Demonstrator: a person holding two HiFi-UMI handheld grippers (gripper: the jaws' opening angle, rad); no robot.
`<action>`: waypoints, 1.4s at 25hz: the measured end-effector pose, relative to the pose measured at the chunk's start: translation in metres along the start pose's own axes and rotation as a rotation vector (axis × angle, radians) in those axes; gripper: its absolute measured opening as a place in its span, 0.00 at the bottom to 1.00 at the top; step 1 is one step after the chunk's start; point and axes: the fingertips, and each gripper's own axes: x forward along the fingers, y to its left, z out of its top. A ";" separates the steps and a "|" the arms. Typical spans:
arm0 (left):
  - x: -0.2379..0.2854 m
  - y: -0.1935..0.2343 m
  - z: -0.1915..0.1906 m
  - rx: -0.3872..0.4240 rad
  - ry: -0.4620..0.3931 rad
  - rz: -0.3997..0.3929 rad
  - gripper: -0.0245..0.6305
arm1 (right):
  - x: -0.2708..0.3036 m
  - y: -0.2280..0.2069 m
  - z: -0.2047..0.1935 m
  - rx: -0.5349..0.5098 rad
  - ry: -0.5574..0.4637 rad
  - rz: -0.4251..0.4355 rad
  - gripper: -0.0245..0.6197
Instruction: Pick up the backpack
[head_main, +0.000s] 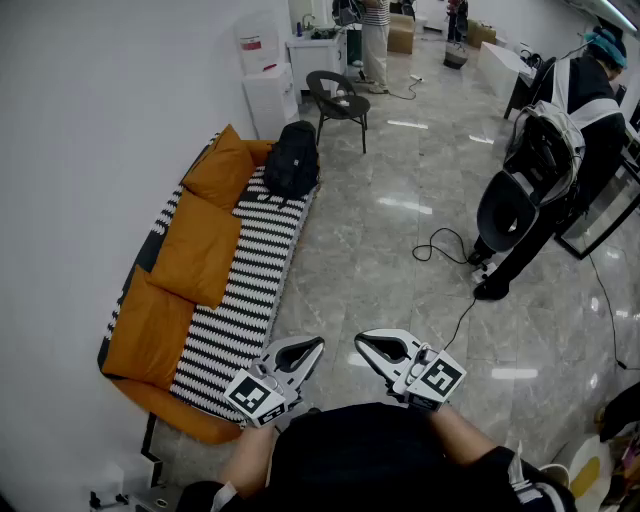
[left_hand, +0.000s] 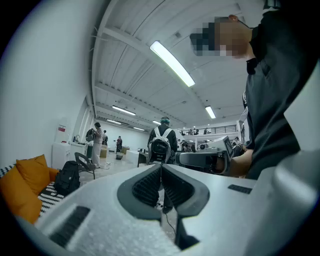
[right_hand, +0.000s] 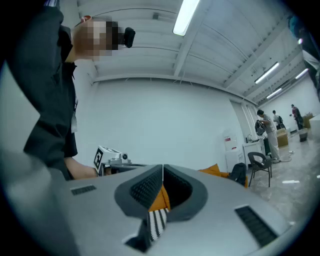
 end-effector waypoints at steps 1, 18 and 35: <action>0.001 -0.003 0.000 -0.001 0.000 -0.001 0.07 | -0.003 0.001 0.001 0.001 -0.003 0.000 0.08; 0.025 -0.034 -0.005 -0.030 0.002 0.027 0.07 | -0.042 0.000 0.003 0.046 -0.027 0.042 0.08; 0.058 -0.080 -0.023 -0.079 0.039 0.070 0.07 | -0.097 -0.022 -0.019 0.147 -0.021 0.112 0.08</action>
